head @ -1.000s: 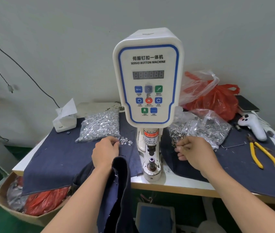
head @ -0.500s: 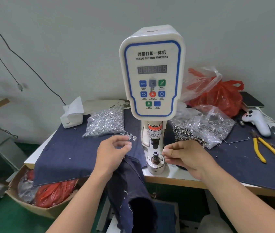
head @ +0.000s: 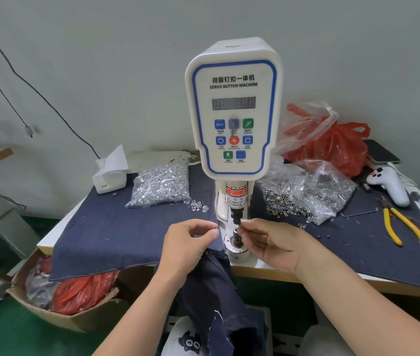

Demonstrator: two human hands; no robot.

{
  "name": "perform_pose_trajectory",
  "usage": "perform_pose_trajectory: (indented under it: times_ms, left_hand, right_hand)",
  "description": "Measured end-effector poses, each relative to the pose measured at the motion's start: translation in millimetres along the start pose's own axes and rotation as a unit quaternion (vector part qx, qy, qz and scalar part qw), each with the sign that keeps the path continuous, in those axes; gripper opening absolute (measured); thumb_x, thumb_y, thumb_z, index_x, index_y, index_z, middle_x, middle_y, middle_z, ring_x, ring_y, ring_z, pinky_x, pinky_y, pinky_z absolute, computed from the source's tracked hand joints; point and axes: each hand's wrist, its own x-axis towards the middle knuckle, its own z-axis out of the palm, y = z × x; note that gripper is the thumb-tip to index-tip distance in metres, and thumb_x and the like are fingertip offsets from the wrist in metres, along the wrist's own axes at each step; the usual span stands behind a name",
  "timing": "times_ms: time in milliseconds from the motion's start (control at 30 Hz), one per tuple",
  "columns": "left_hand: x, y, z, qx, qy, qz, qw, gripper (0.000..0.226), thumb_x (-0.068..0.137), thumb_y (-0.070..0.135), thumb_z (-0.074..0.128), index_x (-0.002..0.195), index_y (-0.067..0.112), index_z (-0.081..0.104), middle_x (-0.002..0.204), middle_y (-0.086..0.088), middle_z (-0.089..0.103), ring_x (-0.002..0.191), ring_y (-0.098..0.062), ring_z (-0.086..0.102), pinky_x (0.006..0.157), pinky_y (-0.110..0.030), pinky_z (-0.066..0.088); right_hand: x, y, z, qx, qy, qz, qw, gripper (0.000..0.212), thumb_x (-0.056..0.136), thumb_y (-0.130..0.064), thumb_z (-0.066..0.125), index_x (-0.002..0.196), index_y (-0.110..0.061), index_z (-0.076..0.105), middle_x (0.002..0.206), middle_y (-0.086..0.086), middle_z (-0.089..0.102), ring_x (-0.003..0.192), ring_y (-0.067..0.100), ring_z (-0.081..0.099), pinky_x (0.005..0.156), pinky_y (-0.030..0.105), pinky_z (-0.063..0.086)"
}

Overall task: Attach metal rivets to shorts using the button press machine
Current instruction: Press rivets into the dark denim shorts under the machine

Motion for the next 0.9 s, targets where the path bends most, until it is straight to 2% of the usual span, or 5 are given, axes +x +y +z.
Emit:
perform_pose_trajectory:
  times_ms: [233,400,567,733,900]
  left_hand:
    - [-4,5,9,-0.013,-0.030,0.003,0.999,0.006,0.089,0.026,0.084,0.088,0.031,0.084,0.087,0.020,0.079,0.085,0.008,0.070,0.072,-0.006,0.047]
    - [-6,4,12,-0.036,-0.031,-0.018,0.999,0.005,0.089,0.027,0.084,0.090,0.031,0.085,0.090,0.019,0.079,0.090,0.007,0.070,0.079,-0.014,0.048]
    - [-6,4,15,-0.029,-0.031,-0.002,0.999,0.005,0.088,0.024,0.084,0.087,0.029,0.084,0.087,0.016,0.079,0.085,0.003,0.071,0.071,-0.007,0.048]
    - [-5,6,17,-0.028,-0.038,0.006,0.999,0.001,0.090,0.028,0.083,0.089,0.029,0.084,0.087,0.017,0.079,0.087,0.003,0.072,0.072,-0.006,0.048]
    - [-3,11,21,-0.014,-0.043,0.025,0.999,0.003,0.092,0.029,0.082,0.090,0.032,0.083,0.088,0.021,0.079,0.088,0.007,0.070,0.075,-0.005,0.047]
  right_hand:
    - [2,3,3,0.034,0.004,0.011,0.999,0.022,0.089,0.003,0.071,0.068,0.010,0.073,0.073,0.020,0.072,0.054,0.020,0.071,0.047,0.026,0.058]
    - [4,4,4,0.036,-0.003,0.012,0.999,0.031,0.091,0.003,0.069,0.061,0.010,0.074,0.073,0.020,0.072,0.054,0.021,0.071,0.047,0.027,0.058]
    - [3,3,8,0.068,-0.025,0.026,0.997,0.029,0.093,0.003,0.065,0.067,0.013,0.074,0.074,0.022,0.072,0.055,0.023,0.071,0.047,0.027,0.058]
    - [0,-1,2,0.095,-0.039,0.037,0.994,0.019,0.098,0.000,0.060,0.089,0.015,0.068,0.082,0.025,0.073,0.061,0.027,0.074,0.048,0.029,0.059]
    - [3,-18,-19,-0.042,-0.012,-0.043,0.998,0.031,0.101,-0.010,0.058,0.088,0.012,0.076,0.091,0.027,0.075,0.062,0.019,0.073,0.051,0.023,0.058]
